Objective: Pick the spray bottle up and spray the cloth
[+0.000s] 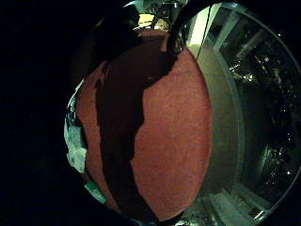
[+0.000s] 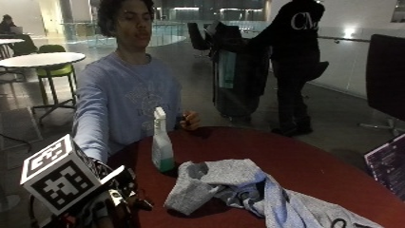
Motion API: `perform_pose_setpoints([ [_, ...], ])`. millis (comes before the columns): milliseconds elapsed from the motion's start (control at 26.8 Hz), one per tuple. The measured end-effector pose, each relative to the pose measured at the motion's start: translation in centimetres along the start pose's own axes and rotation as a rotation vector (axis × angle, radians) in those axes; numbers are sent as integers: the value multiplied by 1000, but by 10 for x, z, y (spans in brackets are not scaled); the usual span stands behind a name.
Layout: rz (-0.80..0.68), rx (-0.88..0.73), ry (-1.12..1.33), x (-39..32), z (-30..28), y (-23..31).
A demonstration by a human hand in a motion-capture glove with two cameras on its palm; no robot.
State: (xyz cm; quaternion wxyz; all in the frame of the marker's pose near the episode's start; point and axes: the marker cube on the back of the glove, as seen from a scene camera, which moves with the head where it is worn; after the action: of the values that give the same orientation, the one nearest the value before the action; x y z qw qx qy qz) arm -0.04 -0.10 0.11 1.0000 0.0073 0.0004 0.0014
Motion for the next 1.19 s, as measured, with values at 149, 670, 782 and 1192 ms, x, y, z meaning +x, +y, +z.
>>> perform_pose_setpoints([
  [149, -4, 2, 5, -2, 1, 0],
  [670, -32, -9, 19, -10, 5, 2],
  [782, -45, 1, 23, -11, 5, 3],
  [1192, -139, -20, -102, -23, 4, 18],
])
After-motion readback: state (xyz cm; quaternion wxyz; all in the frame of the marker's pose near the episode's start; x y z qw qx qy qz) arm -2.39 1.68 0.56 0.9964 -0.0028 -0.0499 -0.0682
